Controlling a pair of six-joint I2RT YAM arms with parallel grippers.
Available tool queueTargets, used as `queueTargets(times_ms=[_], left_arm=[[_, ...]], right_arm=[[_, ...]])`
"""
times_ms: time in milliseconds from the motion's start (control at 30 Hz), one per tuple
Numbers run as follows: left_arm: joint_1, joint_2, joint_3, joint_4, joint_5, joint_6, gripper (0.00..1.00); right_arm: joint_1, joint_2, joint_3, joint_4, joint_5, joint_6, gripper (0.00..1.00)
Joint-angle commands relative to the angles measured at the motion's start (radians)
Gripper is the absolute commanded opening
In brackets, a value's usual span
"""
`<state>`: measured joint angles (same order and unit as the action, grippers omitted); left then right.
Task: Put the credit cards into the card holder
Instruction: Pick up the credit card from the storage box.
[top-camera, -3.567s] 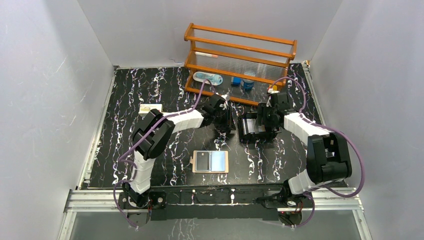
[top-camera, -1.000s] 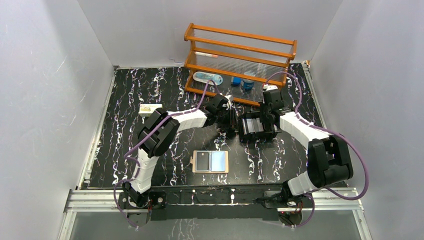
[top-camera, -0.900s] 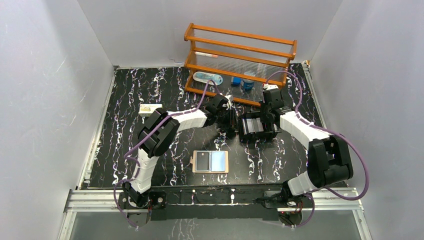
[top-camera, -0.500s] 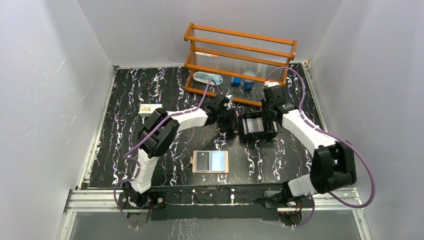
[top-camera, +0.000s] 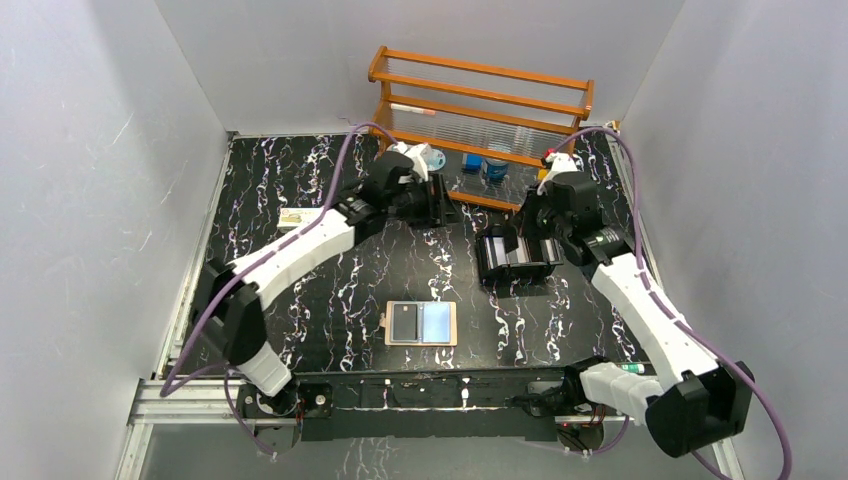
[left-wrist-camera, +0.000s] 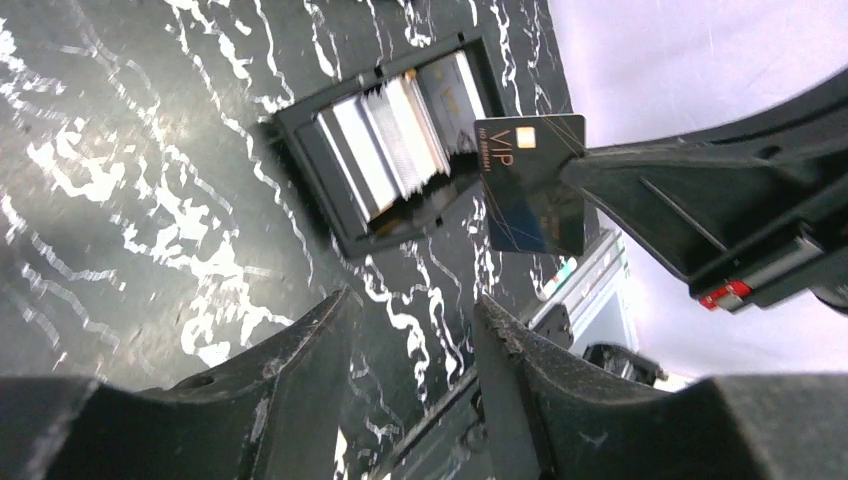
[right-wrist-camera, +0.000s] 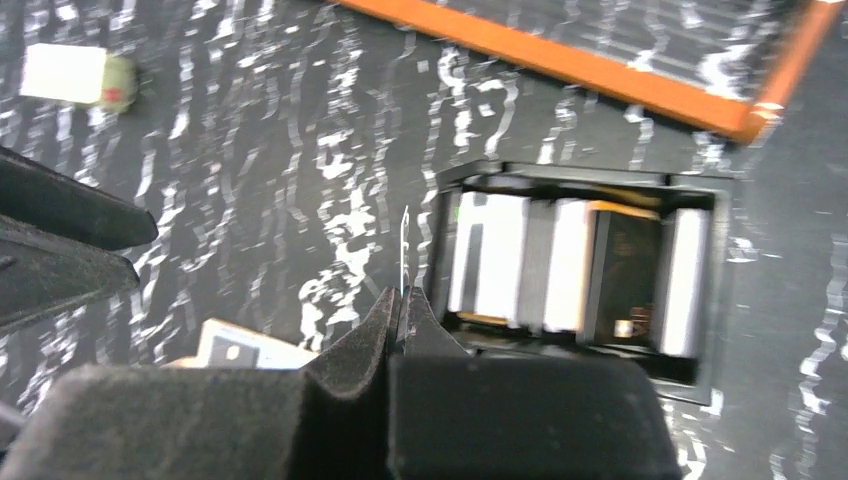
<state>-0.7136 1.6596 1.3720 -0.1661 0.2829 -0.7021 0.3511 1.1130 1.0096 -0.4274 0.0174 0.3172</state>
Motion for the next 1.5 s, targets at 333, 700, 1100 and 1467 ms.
queueTargets(times_ms=[333,700,1100,1467], left_arm=[[0.055,-0.497,-0.44,0.117,0.254,-0.178,0.61],[0.06,-0.524,-0.511,0.335,0.301,-0.34,0.63],[0.06,-0.517,-0.526,0.481,0.329,-0.418,0.13],[0.06,-0.57,-0.535,0.048,0.16,-0.198,0.0]], right_arm=[[0.147,-0.221,-0.4,0.693,-0.401,0.526,0.0],[0.212,-0.302,-0.473,0.965,-0.379,0.709,0.0],[0.245,-0.311,-0.477,0.943,-0.359,0.725,0.0],[0.247,-0.332,-0.451,0.61,-0.243,0.622,0.5]])
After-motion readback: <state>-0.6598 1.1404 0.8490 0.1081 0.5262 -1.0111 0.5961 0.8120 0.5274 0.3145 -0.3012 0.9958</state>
